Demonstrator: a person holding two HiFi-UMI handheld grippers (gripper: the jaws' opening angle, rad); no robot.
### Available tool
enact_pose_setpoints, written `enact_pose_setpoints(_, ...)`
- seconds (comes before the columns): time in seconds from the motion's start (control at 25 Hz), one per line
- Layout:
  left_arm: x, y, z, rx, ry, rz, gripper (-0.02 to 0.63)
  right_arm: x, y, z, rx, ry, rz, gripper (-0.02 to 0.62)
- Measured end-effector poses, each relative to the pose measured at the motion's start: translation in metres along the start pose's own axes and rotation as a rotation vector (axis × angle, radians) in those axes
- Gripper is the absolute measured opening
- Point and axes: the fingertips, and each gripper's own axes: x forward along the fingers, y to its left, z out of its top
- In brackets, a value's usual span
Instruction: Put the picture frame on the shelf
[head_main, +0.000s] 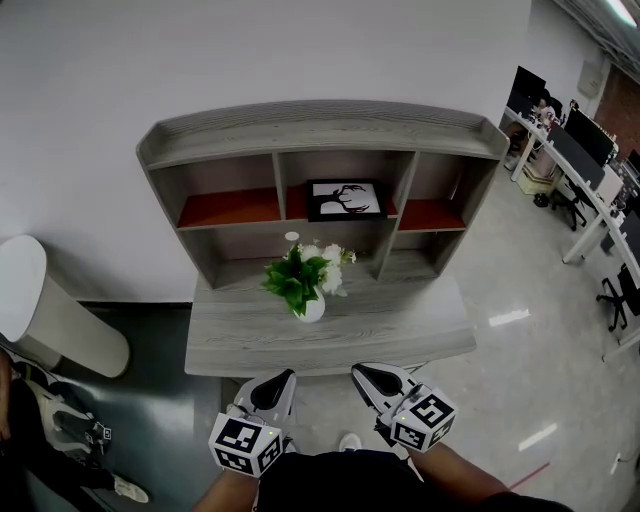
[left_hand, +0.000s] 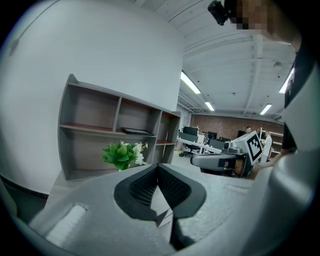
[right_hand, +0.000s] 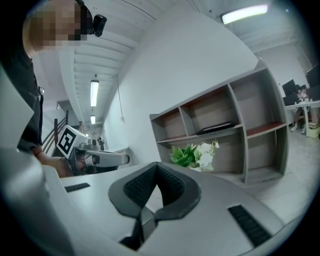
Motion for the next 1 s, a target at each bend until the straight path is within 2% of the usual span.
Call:
enact_pose_setpoints(0.36, 0.0011, -0.0026, -0.0016, 0.0, 0.007, -0.031, 0.009, 0.0017, 0.0016, -0.0003, 0.006, 0.004, -0.013, 0.014)
enact_pose_setpoints(1.0, 0.0036, -0.0046, -0.001, 0.004, 0.006, -0.03, 0.009, -0.0015, 0.0006, 0.0004, 0.003, 0.007, -0.003, 0.014)
